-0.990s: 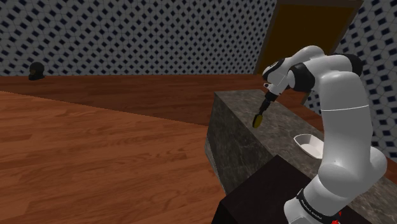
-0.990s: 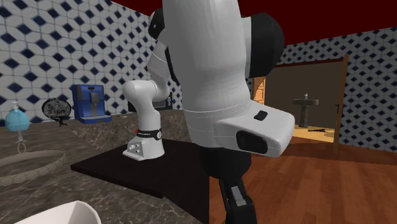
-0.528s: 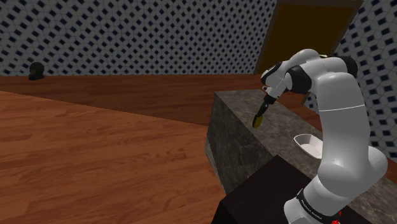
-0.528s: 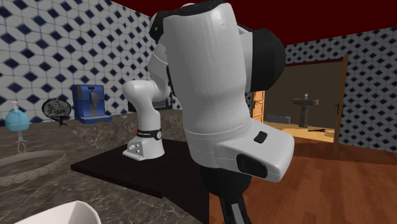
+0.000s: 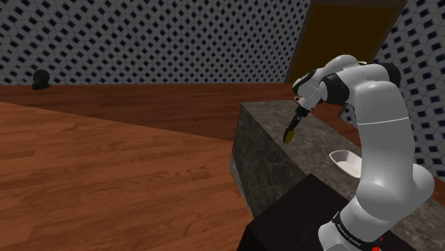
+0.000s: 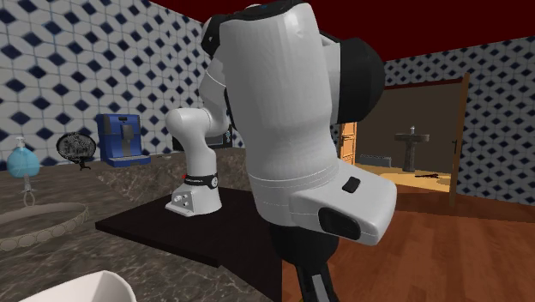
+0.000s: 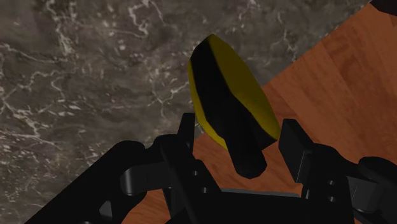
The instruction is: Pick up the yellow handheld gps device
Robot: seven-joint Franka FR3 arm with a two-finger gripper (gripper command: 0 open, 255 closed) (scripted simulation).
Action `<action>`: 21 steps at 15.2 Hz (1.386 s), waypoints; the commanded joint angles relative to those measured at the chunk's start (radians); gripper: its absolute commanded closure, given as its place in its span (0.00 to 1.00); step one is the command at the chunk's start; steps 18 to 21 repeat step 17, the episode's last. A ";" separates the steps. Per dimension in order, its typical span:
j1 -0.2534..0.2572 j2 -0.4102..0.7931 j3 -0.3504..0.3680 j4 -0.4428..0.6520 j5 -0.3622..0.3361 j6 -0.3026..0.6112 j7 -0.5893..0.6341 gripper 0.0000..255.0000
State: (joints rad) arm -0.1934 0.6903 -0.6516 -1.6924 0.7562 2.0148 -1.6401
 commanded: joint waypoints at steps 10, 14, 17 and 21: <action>0.025 -0.077 -0.040 0.014 -0.058 -0.075 0.048 1.00; 0.033 -0.105 -0.054 0.026 -0.081 -0.108 0.068 1.00; 0.035 -0.113 -0.058 0.031 -0.087 -0.117 0.074 1.00; 0.035 -0.113 -0.058 0.031 -0.087 -0.117 0.074 1.00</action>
